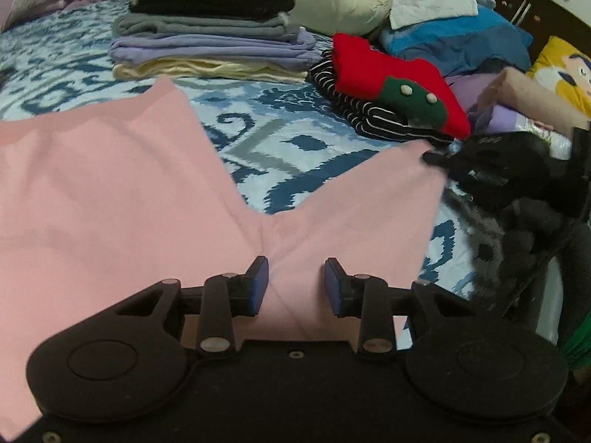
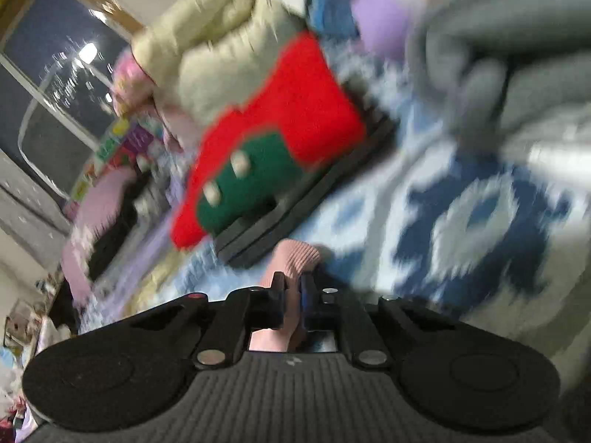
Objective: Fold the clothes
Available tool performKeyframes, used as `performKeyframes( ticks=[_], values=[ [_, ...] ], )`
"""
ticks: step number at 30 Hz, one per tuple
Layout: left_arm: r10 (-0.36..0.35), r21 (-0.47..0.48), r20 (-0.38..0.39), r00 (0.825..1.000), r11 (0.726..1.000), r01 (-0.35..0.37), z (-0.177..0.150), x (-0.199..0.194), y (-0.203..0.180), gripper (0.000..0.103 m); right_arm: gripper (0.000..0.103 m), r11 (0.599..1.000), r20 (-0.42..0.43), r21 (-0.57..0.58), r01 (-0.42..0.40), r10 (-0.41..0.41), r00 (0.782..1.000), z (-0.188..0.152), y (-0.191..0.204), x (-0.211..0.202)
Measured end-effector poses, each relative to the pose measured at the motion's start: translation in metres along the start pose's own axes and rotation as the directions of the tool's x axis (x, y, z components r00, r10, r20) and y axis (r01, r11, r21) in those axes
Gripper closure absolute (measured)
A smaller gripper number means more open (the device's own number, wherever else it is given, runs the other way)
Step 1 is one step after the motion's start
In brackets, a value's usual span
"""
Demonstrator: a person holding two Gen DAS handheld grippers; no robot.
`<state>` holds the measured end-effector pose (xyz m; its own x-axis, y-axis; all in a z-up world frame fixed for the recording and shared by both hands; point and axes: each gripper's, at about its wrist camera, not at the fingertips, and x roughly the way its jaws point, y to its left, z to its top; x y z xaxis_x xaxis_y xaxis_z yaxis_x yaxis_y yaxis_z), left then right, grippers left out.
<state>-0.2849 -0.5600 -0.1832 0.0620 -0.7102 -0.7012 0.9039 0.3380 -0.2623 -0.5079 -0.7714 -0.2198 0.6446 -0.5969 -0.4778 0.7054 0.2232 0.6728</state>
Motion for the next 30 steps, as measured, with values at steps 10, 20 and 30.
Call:
performKeyframes(
  ticks=[10, 20, 30],
  values=[
    [-0.025, 0.045, 0.047, 0.999, 0.999, 0.023, -0.006, -0.019, -0.008, 0.070, 0.083, 0.991, 0.052, -0.101, 0.093, -0.088, 0.995, 0.003, 0.005, -0.008],
    [-0.015, 0.171, 0.003, 1.000, 0.985, 0.014, -0.030, -0.003, -0.037, 0.069, 0.083, 0.979, -0.094, -0.156, -0.131, 0.117, 0.989, -0.009, 0.021, -0.001],
    [0.023, 0.250, 0.054, 0.998, 0.968, -0.036, 0.007, -0.002, -0.039, 0.069, 0.084, 0.977, -0.188, -0.167, -0.135, 0.103, 0.977, -0.022, 0.033, 0.020]
  ],
)
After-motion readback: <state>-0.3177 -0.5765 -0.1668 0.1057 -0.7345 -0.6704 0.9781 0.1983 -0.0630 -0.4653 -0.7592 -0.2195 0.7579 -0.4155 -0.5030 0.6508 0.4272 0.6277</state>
